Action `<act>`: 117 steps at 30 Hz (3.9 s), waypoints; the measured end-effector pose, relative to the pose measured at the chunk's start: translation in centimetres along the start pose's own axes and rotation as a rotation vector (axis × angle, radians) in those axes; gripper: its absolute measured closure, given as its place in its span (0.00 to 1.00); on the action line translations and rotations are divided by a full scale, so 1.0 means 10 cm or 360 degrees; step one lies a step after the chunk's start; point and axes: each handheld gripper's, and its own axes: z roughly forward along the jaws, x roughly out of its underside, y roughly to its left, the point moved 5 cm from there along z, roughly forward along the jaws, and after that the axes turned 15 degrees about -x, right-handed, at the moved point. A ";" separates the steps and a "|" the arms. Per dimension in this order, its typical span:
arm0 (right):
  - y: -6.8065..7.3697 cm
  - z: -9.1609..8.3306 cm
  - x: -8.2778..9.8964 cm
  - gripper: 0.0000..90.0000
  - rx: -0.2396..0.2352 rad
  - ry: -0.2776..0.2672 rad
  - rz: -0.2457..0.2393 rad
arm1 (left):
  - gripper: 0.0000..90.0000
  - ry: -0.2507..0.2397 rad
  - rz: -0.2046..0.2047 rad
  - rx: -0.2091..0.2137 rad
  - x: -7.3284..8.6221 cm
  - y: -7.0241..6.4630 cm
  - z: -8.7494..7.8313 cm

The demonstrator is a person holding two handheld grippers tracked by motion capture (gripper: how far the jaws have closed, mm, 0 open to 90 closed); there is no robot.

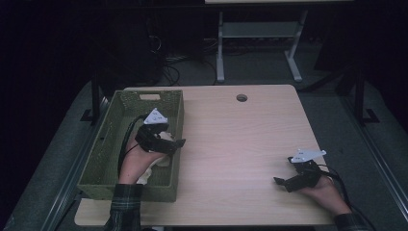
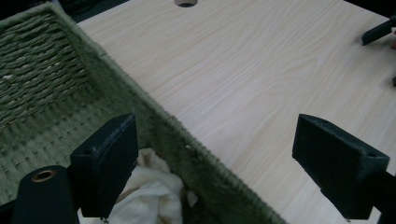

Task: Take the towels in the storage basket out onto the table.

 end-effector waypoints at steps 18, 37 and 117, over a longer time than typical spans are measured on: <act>0.00 0.00 0.00 0.00 0.0000 0.0000 0.0000 | 0.15 0.0089 -0.0113 -0.0182 0.33 0.36 0.07; 0.00 0.00 0.00 0.00 -0.0001 -0.0001 0.0000 | 0.15 0.0303 -0.0145 -0.0195 0.62 0.47 0.34; -0.01 0.01 -0.01 0.00 0.0012 -0.0012 0.0026 | 0.81 -0.0179 -0.0328 -0.0100 -0.02 0.57 -0.31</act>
